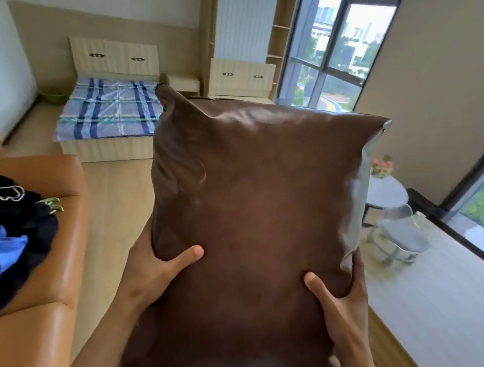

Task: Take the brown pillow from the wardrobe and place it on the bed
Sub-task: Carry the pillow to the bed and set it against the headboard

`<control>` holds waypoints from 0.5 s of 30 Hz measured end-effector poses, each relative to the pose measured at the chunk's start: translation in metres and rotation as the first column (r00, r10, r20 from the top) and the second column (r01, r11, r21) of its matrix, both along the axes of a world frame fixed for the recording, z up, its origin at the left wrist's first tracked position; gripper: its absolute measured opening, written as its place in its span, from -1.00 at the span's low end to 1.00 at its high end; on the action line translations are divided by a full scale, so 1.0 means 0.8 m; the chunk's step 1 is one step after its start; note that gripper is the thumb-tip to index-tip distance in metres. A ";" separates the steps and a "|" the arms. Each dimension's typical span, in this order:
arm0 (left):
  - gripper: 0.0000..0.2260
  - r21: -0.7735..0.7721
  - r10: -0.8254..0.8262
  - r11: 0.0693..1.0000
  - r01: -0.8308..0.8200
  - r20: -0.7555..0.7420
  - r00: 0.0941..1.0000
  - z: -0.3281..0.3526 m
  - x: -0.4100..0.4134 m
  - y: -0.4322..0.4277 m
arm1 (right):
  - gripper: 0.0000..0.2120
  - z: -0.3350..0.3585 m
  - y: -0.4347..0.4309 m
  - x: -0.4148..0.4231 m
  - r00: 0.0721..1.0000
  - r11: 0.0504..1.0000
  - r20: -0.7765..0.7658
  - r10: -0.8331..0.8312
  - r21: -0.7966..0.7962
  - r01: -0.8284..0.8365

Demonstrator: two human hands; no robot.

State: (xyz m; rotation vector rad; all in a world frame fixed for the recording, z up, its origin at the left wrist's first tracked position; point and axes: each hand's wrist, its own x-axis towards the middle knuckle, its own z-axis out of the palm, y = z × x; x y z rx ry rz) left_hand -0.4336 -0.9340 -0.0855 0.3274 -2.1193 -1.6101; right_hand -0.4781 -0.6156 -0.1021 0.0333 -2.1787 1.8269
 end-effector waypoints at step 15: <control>-0.05 -0.033 0.362 0.932 -0.362 0.000 0.932 0.020 -0.367 -0.197 | -0.18 0.011 -0.246 -0.508 0.925 0.921 -0.035 0.379 -0.087 -0.381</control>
